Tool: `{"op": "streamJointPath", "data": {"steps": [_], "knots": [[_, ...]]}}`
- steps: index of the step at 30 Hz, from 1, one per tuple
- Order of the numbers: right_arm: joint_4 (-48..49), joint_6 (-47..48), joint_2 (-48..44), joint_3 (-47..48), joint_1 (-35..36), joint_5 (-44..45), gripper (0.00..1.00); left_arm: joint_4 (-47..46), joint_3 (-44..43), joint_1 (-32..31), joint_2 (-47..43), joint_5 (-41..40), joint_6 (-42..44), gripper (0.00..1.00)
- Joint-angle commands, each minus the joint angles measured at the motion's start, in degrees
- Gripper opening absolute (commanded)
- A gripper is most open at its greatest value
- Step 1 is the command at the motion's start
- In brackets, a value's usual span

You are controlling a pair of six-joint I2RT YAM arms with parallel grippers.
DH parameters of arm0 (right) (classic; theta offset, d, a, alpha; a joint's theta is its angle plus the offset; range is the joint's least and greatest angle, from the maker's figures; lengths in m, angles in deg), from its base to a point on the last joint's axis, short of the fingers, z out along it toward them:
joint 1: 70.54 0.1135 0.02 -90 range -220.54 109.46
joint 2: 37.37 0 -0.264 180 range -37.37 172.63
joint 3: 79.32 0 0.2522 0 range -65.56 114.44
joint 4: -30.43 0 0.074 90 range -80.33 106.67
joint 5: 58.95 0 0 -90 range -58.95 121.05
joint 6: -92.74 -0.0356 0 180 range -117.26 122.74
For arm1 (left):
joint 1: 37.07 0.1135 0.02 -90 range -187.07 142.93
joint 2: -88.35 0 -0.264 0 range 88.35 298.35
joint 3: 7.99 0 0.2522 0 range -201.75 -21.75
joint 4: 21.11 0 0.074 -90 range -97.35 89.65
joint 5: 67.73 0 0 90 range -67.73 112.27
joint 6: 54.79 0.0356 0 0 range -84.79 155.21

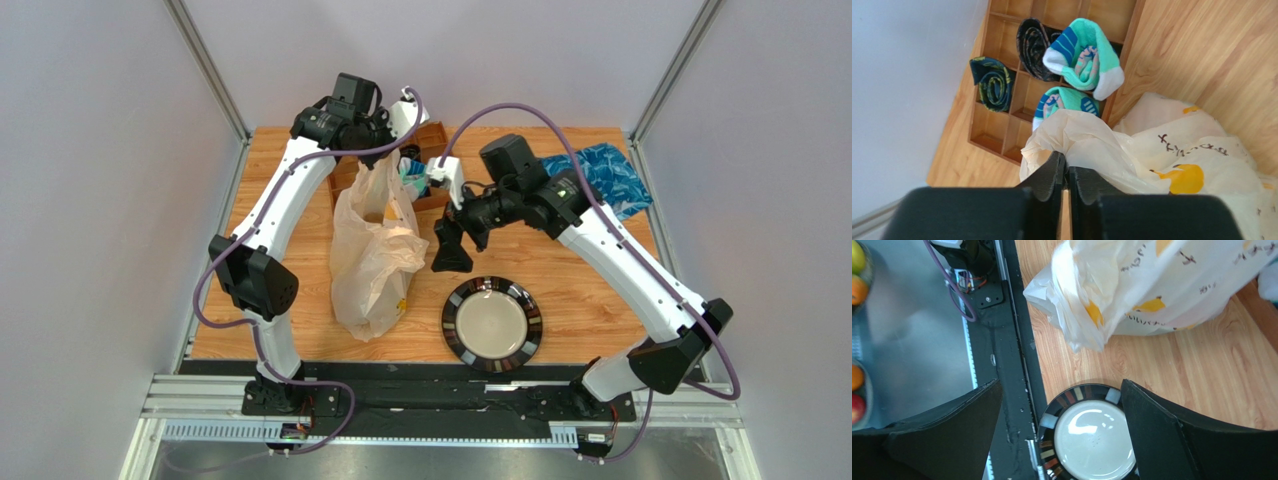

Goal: Take the fake fruits out of the plastic bag
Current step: Pick up the plastic bag at the center of the board.

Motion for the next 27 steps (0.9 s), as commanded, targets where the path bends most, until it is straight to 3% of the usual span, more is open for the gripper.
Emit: {"op": "streamJointPath", "data": {"steps": [1,3,6,7,9,10,13,17,21,23,27], "knots": [[4.3,6.2,4.2,2.8,6.3,8.0,0.90,3.3,-1.2,-0.1,-4.9,2.8,-6.7,0.00],[5.2,6.9,6.4,3.2,8.8,12.4,0.87,3.4,1.6,-0.1,-7.5,3.7,-7.3,0.00],[5.6,6.2,8.1,5.5,9.6,12.1,0.84,3.1,5.4,-0.1,-10.3,4.0,-8.3,0.00],[6.0,5.9,8.9,6.0,9.8,11.8,0.79,3.2,5.9,-0.1,-10.8,3.7,-8.5,0.00],[6.3,5.9,9.7,6.6,10.8,14.0,0.58,3.6,6.7,0.1,-11.5,3.6,-9.5,0.00],[6.6,5.9,9.9,7.5,10.9,15.8,0.30,3.8,6.7,0.1,-11.7,3.9,-9.9,0.00],[7.1,6.1,8.3,7.5,10.3,24.3,0.00,3.8,5.1,0.3,-12.4,3.4,-13.9,0.00],[9.2,7.3,-0.1,5.1,2.6,27.6,0.00,6.8,-3.5,0.3,-11.5,8.7,-19.9,0.00],[15.4,6.3,-2.1,6.1,-15.9,27.6,0.00,6.7,-17.5,0.3,-5.8,27.0,-24.2,0.00],[18.0,5.4,1.0,12.3,-24.3,27.4,0.00,1.2,-24.3,-0.3,-2.8,28.8,-27.7,0.00],[20.2,3.4,6.3,23.5,-31.8,26.8,0.00,-6.5,-32.9,-1.8,1.9,25.5,-30.0,0.00]]}}
